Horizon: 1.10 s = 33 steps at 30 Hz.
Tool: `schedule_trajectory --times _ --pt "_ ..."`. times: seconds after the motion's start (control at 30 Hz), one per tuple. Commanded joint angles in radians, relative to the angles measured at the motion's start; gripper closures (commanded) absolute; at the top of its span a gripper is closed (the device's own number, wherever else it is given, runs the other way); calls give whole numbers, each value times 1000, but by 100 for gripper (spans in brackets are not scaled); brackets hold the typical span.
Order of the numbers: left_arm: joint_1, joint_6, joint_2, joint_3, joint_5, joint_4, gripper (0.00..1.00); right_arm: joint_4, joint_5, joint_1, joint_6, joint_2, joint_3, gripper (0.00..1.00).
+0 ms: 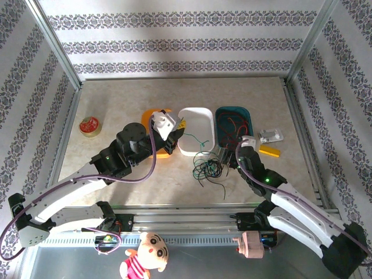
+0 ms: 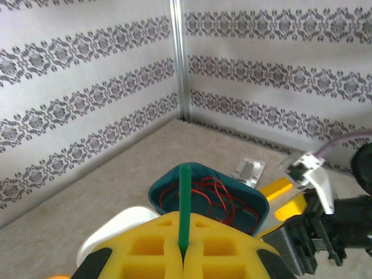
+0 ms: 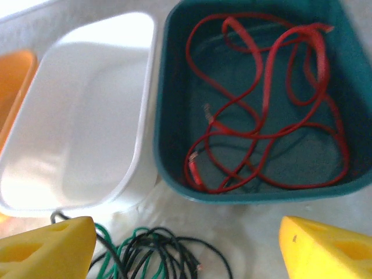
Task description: Untangle the cables
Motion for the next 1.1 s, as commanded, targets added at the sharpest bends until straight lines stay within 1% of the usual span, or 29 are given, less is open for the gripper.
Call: schedule_trajectory --times 0.0,0.03,0.1,0.17,0.33,0.43,0.6,0.77,0.87,0.93,1.03,1.07 --pt "-16 3 -38 -9 -20 134 98 -18 79 -14 23 -57 -31 18" --pt "-16 0 -39 -4 -4 128 98 1 37 -20 0 -63 -36 18" --pt "-16 -12 -42 10 34 110 98 20 -88 -29 -45 -44 -28 18" --pt "-16 -25 -47 14 56 112 98 9 -152 -27 -68 -6 -12 18" --pt "-16 -29 -76 32 81 160 98 18 -161 -29 -69 49 -9 18" --pt "-16 -20 -96 52 116 180 98 36 -179 -32 -75 79 -9 18" --pt "-16 -48 -120 85 237 190 98 -15 -148 -35 -63 150 24 18" --pt "-16 -55 -129 120 323 158 99 -32 -139 -54 -40 198 27 18" --pt "-17 -32 -126 150 341 105 100 -25 -150 -65 -33 211 27 18" --pt "-16 -29 -127 150 359 106 100 -18 -162 -70 -32 211 24 18" --pt "-15 -50 -116 164 478 120 100 13 -178 -80 -31 184 6 18" --pt "-15 -47 -99 190 556 87 100 15 -185 -87 -29 173 2 17"
